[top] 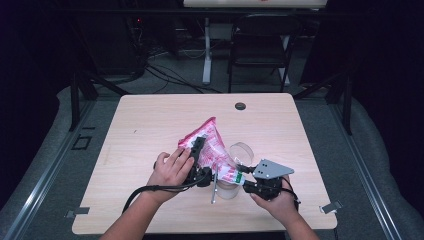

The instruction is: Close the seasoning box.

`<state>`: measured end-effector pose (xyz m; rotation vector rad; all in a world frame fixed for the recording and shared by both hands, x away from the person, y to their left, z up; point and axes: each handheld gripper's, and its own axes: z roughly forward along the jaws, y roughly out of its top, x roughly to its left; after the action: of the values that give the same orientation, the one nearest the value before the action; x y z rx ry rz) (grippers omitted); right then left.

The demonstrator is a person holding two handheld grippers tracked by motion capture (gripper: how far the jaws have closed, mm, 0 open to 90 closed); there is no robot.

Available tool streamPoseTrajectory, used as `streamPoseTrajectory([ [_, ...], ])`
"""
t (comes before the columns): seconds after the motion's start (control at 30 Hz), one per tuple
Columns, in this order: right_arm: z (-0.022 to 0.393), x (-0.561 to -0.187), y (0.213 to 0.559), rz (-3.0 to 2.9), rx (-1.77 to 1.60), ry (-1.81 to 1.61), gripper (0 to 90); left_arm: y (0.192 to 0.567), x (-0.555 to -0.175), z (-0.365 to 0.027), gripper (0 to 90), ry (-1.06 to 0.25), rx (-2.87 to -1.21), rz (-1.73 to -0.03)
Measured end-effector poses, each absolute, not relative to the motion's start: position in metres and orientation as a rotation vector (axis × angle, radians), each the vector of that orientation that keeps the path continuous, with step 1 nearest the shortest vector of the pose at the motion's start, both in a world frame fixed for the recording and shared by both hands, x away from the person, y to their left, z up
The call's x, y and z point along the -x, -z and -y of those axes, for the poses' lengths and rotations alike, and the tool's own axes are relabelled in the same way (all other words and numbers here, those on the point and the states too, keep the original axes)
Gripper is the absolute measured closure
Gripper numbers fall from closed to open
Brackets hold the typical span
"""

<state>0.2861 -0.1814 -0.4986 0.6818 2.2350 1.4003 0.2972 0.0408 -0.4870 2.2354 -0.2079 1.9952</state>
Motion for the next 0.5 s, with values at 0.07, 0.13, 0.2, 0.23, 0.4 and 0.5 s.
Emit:
streamPoseTrajectory([
  [0.07,0.1810,-0.2853,0.4980,-2.229,-0.673,-1.398,65.3,0.4879,-0.2977,-0.0415,71.4,-1.990,-2.242,0.197],
  [0.13,0.1807,-0.2849,0.4975,-2.222,-0.666,-1.394,63.4,0.4876,-0.2983,-0.0416,71.4,-1.996,-2.245,0.205],
  [0.2,0.1809,-0.2846,0.4973,-2.217,-0.664,-1.392,62.6,0.4884,-0.2990,-0.0423,71.5,-1.986,-2.254,0.193],
  [0.23,0.1811,-0.2842,0.4968,-2.217,-0.663,-1.393,62.7,0.4882,-0.2993,-0.0423,71.5,-1.995,-2.250,0.199],
  [0.4,0.1800,-0.2831,0.4957,-2.225,-0.649,-1.392,72.6,0.4895,-0.2998,-0.0414,71.7,-2.001,-2.251,0.205],
  [0.5,0.1796,-0.2826,0.4956,-2.232,-0.641,-1.386,77.2,0.4899,-0.2997,-0.0401,71.8,-1.999,-2.263,0.208],
])
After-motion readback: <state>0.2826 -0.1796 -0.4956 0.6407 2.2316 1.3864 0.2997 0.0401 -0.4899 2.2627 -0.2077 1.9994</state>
